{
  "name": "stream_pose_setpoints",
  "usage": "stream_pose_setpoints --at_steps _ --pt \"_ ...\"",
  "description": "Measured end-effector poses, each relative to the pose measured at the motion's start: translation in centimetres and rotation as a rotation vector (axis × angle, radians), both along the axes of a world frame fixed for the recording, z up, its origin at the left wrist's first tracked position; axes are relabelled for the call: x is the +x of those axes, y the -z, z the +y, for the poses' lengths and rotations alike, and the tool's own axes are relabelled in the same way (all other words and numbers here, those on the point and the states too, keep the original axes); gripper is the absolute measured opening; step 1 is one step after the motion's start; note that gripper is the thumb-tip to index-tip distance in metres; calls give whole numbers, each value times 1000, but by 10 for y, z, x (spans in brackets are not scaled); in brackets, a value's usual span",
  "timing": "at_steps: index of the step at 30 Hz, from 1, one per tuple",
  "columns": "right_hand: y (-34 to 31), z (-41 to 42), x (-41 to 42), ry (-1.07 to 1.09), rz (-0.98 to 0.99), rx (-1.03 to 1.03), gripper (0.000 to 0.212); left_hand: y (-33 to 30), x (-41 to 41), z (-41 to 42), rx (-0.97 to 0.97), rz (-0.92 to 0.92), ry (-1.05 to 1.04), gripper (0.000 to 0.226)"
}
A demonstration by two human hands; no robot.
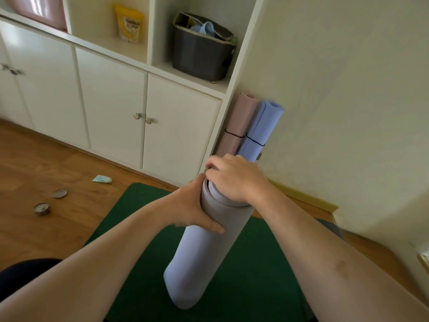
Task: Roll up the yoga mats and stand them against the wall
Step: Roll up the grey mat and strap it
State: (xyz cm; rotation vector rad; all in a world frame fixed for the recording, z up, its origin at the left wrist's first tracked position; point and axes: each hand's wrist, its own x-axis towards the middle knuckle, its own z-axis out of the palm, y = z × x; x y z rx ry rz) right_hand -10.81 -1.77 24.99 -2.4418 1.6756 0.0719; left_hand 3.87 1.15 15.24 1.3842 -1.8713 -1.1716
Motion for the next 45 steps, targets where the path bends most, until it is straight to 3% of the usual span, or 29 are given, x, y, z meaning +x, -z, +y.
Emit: stream_pose_setpoints --at_steps 4,10,15,19,24,32,45 --pt "0 2 -11 -25 -30 31 48 1 2 1 6 48 16 128" --pt "-1 -1 -24 -42 -49 34 42 -6 8 -3 -68 45 -85 58" --pt "-1 -4 -27 -47 -50 6 33 -21 12 1 -150 55 -100 30" --pt "1 -10 -23 -51 -32 -22 40 -30 12 8 -216 2 -129 36" --pt "-1 -16 -17 -59 -8 -16 34 -37 12 16 -282 -66 -146 45" --pt "-5 -20 -14 -24 -63 15 32 -49 7 25 -364 -175 -151 41" --pt "5 -13 -10 -38 -12 -37 38 -48 17 13 -318 -147 -236 46"
